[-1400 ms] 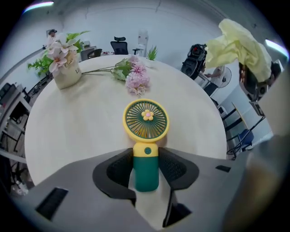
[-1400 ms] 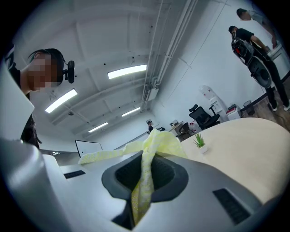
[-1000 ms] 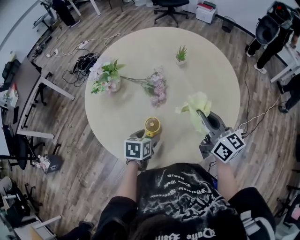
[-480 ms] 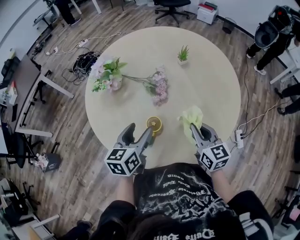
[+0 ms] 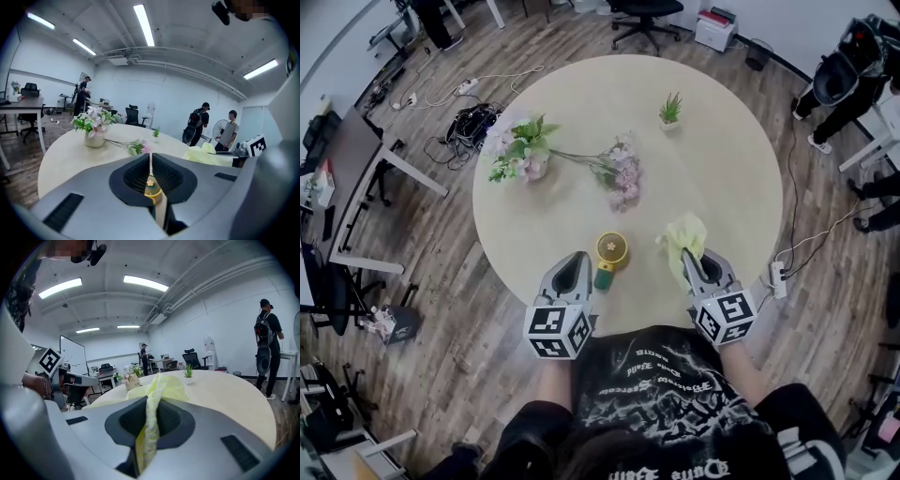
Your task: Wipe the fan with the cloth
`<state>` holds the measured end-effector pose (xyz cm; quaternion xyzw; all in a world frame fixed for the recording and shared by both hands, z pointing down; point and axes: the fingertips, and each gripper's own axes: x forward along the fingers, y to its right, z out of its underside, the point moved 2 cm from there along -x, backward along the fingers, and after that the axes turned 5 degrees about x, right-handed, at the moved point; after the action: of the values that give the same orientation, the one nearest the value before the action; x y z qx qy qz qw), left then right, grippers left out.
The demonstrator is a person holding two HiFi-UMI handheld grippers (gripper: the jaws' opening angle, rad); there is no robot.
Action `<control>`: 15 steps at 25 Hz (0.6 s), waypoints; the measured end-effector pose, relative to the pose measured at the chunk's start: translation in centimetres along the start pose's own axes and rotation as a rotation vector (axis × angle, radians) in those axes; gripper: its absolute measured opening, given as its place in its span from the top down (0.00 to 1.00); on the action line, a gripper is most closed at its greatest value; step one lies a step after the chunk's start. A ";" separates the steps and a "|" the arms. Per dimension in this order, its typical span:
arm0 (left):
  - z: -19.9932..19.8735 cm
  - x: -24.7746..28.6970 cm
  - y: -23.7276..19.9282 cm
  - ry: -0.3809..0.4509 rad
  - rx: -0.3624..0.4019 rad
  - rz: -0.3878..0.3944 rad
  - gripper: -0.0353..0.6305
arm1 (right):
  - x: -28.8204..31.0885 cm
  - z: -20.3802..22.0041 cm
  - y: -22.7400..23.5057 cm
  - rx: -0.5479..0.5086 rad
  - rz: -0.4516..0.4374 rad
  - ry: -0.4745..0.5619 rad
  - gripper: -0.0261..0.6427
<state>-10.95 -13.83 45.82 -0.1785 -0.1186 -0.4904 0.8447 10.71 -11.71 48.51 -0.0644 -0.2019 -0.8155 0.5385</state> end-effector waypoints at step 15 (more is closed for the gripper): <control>2.0 -0.4 1.1 -0.030 0.051 0.048 0.92 | 0.7 0.6 -2.4 -0.074 0.011 -0.052 0.91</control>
<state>-10.23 -12.14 47.25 -0.1673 -0.1395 -0.4640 0.8586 8.20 -11.27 48.70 -0.1067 -0.1854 -0.8174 0.5349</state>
